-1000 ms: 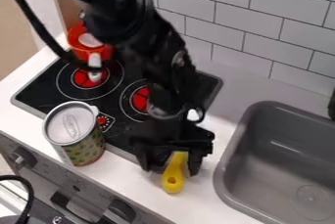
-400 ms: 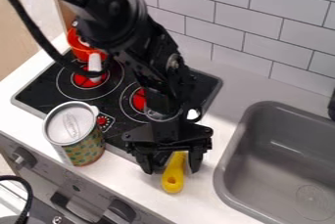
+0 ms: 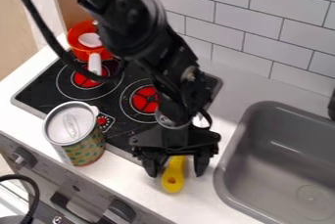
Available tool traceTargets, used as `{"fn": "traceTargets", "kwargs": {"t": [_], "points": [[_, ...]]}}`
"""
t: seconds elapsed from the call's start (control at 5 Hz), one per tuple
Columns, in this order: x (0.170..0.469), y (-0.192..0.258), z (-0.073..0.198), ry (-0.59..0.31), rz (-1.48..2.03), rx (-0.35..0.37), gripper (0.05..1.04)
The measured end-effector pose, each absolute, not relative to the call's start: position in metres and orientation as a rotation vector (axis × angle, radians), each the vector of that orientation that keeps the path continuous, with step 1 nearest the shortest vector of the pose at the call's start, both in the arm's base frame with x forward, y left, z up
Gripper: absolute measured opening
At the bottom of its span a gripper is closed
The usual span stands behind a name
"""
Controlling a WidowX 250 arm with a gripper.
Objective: Take the knife and put between the center of the burner
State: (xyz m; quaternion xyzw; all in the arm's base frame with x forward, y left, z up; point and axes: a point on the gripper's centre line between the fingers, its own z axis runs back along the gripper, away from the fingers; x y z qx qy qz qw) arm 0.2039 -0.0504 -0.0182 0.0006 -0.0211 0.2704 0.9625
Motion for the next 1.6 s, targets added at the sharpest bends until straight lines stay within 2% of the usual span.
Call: {"fn": "traceTargets", "kwargs": {"t": [0.4,0.6,0.8,1.0,1.2,1.4,1.6], "points": [[0.204,-0.048,-0.021,-0.079,0.555,0.048,0.541],[0.204,-0.047,-0.021,-0.081,0.55,0.051,0.42],[0.206,-0.042,-0.02,-0.086,0.56,0.046,0.415],[0.207,-0.034,-0.006,-0.081,0.532,0.011,0.414],[0.221,-0.029,0.014,-0.093,0.518,-0.043,0.411],[0.238,-0.018,0.018,-0.12,0.356,-0.065,0.409],[0.255,-0.004,0.013,-0.084,0.39,-0.062,0.409]]}}
